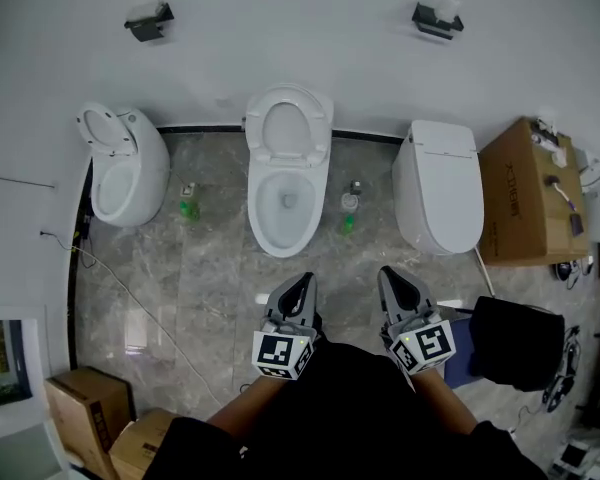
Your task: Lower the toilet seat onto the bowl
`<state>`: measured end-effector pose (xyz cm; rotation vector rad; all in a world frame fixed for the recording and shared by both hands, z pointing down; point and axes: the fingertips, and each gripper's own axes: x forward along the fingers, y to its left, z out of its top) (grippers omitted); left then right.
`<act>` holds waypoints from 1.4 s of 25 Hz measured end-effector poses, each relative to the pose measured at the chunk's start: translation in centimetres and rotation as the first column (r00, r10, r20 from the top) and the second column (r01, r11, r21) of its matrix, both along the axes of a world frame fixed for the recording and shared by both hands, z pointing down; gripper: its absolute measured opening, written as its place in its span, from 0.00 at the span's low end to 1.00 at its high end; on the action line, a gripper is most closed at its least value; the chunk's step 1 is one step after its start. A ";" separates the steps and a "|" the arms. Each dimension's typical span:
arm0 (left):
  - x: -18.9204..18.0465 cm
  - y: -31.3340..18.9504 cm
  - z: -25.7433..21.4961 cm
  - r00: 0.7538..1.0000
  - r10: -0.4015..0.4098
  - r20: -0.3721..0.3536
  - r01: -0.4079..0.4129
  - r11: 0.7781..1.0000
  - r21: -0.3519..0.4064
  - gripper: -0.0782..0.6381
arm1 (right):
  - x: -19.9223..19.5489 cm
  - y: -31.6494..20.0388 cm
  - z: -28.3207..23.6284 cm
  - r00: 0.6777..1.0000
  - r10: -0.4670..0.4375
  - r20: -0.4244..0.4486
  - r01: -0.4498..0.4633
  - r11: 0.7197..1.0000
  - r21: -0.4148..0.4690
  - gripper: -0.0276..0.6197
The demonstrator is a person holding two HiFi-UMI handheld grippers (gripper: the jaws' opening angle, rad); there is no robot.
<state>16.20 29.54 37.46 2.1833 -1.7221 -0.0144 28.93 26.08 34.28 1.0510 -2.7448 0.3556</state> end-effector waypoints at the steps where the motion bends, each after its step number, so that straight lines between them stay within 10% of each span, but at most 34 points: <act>1: -0.9 -1.2 0.1 1.000 0.003 0.001 -0.003 1.000 -0.002 0.13 | -0.7 -1.3 -0.2 1.000 0.011 0.003 -0.011 1.000 -0.002 0.09; 14: -9.5 -10.7 2.2 0.991 -0.039 -0.131 0.030 0.997 -0.074 0.13 | -9.8 -10.4 1.0 0.999 0.005 -0.044 -0.006 0.999 -0.037 0.09; 35: -18.2 -19.6 3.1 0.990 -0.117 -0.079 0.115 0.993 -0.025 0.13 | -15.8 -21.4 2.2 0.998 -0.069 0.013 0.069 0.998 0.014 0.09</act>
